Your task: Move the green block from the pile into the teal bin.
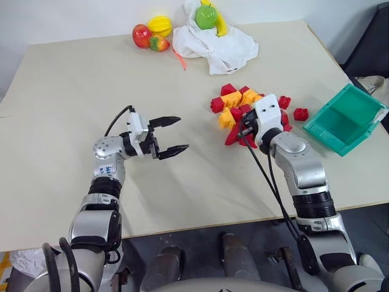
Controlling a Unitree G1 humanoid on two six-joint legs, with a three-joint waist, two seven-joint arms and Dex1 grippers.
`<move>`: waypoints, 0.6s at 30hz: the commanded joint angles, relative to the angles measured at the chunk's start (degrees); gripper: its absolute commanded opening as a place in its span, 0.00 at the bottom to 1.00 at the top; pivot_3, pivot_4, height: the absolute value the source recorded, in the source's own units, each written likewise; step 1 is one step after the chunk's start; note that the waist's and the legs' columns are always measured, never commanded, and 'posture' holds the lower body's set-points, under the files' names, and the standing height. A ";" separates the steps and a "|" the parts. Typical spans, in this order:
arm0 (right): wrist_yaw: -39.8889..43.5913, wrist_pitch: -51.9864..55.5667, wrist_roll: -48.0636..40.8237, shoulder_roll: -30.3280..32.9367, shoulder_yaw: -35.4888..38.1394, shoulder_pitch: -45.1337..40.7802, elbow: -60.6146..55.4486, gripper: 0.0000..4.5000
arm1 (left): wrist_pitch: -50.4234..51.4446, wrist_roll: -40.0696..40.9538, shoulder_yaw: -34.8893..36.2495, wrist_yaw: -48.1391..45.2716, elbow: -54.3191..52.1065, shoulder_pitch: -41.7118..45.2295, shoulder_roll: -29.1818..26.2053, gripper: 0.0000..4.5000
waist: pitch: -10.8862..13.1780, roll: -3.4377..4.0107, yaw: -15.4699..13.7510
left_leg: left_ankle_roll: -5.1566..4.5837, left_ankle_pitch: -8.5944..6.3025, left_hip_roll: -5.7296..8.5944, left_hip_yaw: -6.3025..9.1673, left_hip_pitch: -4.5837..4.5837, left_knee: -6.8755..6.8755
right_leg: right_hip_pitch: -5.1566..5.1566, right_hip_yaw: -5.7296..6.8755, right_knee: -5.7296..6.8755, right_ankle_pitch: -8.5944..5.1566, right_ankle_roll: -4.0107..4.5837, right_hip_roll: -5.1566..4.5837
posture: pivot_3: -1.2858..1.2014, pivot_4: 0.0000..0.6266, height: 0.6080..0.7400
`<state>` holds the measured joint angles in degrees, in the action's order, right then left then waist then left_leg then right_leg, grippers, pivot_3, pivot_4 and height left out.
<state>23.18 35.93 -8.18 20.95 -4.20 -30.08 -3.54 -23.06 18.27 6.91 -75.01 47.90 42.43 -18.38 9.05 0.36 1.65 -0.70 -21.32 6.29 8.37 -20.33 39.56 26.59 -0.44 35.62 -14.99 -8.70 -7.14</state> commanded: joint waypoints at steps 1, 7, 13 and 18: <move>8.68 5.68 -8.33 2.87 -0.09 2.89 -14.47 0.01 | 0.81 1.52 0.90 0.71 -3.60 -1.43 -0.78 1.00 | 0.01 0.00 -0.06 | 0.00 0.00 -0.01 0.02 0.00 0.01 | 0.00 0.02 0.00 0.00 0.00 0.01 | 0.52 0.24 1.00; 13.19 9.42 -17.18 9.47 11.09 4.11 -22.03 0.01 | 2.31 1.60 0.50 -0.44 -4.27 -1.09 -0.97 1.00 | 0.01 -0.01 -0.81 | -0.03 -0.02 0.08 0.05 -0.04 0.22 | -0.13 0.03 -0.06 0.06 -0.07 -0.04 | 0.52 0.24 1.00; 23.81 9.62 -23.19 25.10 25.58 14.12 -24.96 0.32 | 2.63 1.27 0.34 -2.60 -0.93 1.74 -1.66 1.00 | 0.05 -0.08 -2.49 | -0.10 -0.06 0.08 0.08 -0.07 0.19 | -0.17 0.09 -0.17 0.07 -0.06 -0.04 | 0.52 0.24 1.00; 26.78 8.86 -22.86 32.52 33.48 22.35 -24.29 0.69 | 2.55 1.33 0.45 -4.33 1.34 3.51 -1.78 1.00 | 0.07 -0.11 -2.98 | -0.16 -0.09 0.09 -0.11 -0.08 0.22 | -0.17 0.04 -0.20 0.10 -0.12 -0.07 | 0.52 0.24 1.00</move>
<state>48.53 45.47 -30.82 51.70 25.36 -8.79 -26.64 -20.30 18.70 6.84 -78.42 48.57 44.95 -19.92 9.11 0.25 -1.33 -0.87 -21.41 6.38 8.24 -20.41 39.77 26.42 -0.40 35.42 -14.88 -8.83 -7.22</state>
